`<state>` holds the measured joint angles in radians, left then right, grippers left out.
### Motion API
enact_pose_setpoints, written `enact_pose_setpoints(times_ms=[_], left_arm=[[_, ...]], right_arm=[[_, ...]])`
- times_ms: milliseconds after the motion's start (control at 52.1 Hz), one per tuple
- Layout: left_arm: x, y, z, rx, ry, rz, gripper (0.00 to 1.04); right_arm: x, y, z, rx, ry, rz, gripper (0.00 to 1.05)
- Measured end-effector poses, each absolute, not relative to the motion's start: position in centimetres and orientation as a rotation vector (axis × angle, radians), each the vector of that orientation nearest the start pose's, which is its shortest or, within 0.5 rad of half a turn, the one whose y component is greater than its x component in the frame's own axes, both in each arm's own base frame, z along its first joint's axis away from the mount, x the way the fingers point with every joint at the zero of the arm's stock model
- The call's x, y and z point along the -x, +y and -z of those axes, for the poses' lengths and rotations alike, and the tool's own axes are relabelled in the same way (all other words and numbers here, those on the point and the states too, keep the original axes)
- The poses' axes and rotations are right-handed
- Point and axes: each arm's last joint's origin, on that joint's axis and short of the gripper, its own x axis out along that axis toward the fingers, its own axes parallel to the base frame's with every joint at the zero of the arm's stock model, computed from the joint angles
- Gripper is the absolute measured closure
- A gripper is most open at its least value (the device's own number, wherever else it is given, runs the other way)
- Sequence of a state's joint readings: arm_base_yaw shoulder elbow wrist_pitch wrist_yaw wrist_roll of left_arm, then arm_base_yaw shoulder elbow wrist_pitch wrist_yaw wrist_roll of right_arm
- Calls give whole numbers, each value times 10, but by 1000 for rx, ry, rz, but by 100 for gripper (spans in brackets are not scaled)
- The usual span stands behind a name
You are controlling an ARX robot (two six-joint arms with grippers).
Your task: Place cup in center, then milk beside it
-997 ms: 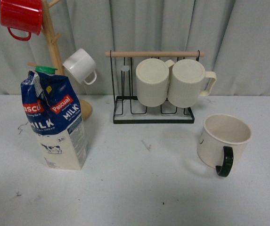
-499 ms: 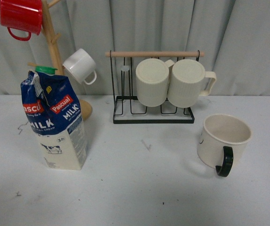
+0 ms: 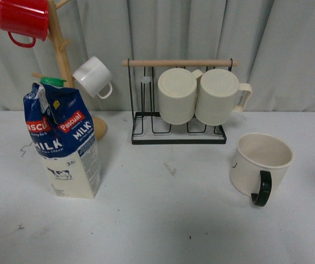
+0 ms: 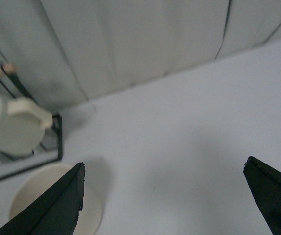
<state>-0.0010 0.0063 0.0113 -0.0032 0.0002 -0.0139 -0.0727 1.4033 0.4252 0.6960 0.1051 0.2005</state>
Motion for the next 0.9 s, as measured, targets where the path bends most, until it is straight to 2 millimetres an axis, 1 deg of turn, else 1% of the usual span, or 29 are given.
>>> enact_pose_setpoints(times_ms=[38, 58, 77, 134, 173, 230, 288, 441, 499, 595, 691, 767, 902], left_arm=[[-97, 0, -167, 14, -2, 1, 7], [-97, 0, -167, 14, -2, 1, 7], [-97, 0, -167, 14, -2, 1, 7], [-97, 0, -167, 14, -1, 1, 7], [-97, 0, -167, 14, -1, 1, 7], [-97, 0, -167, 14, -2, 1, 7], [-97, 0, -167, 14, -1, 1, 7], [-97, 0, -167, 14, -1, 1, 7], [-97, 0, -167, 14, -1, 1, 7], [-97, 0, -167, 14, -1, 1, 7], [-97, 0, -167, 14, -1, 1, 7], [-97, 0, -167, 14, -2, 1, 7], [-97, 0, -167, 14, -2, 1, 7]], right_arm=[[-267, -17, -153, -220, 341, 195, 6], [-270, -16, -150, -232, 354, 195, 6], [-277, -13, -139, -254, 406, 193, 6], [-290, -3, -115, -294, 519, 185, 6], [-297, 5, -103, -322, 586, 184, 6], [-304, 11, -97, -341, 624, 180, 6], [-310, 17, -97, -355, 644, 175, 6], [-336, 26, -120, -407, 624, 167, 6], [-341, 29, -124, -419, 640, 166, 6], [-350, 32, -124, -439, 699, 179, 6], [-360, 38, -116, -460, 792, 191, 6], [-364, 42, -114, -469, 813, 192, 6], [-374, 48, -120, -477, 825, 193, 6]])
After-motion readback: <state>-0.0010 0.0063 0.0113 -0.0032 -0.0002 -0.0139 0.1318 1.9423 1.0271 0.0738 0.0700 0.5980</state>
